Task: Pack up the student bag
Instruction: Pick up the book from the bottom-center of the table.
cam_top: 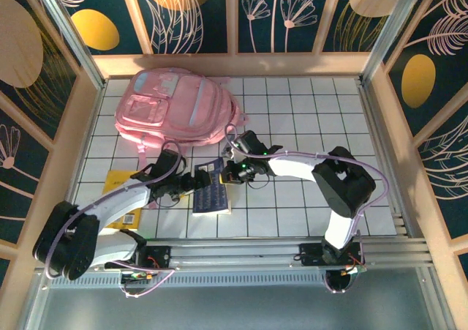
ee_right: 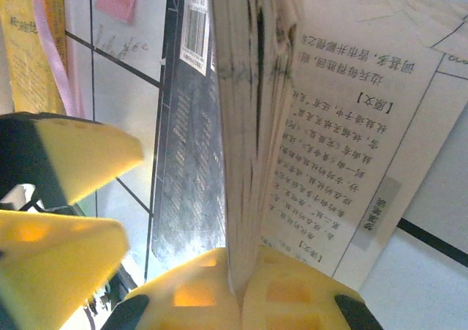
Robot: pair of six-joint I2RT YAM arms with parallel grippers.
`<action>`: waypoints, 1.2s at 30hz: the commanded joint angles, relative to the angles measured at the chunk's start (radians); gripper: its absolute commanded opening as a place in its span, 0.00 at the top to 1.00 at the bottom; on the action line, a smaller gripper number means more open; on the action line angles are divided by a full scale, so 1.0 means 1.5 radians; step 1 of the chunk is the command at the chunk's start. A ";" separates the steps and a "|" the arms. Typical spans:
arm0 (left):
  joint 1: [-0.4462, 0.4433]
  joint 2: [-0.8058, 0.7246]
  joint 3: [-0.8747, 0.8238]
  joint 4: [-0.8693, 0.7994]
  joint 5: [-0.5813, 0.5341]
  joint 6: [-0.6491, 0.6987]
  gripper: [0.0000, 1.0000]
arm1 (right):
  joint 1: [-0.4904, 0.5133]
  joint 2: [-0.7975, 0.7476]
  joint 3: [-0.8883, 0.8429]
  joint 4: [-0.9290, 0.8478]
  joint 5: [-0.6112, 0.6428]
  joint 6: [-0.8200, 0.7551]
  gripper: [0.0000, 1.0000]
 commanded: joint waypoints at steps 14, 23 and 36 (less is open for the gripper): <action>0.089 -0.166 0.100 0.023 0.146 0.135 0.03 | -0.074 -0.287 0.029 -0.019 -0.180 -0.175 1.00; 0.089 -0.210 0.023 0.310 0.406 0.019 0.17 | -0.081 -0.323 0.021 0.026 -0.245 -0.166 1.00; 0.089 -0.223 -0.038 0.500 0.436 -0.078 0.84 | -0.092 -0.322 0.006 0.090 -0.227 -0.110 1.00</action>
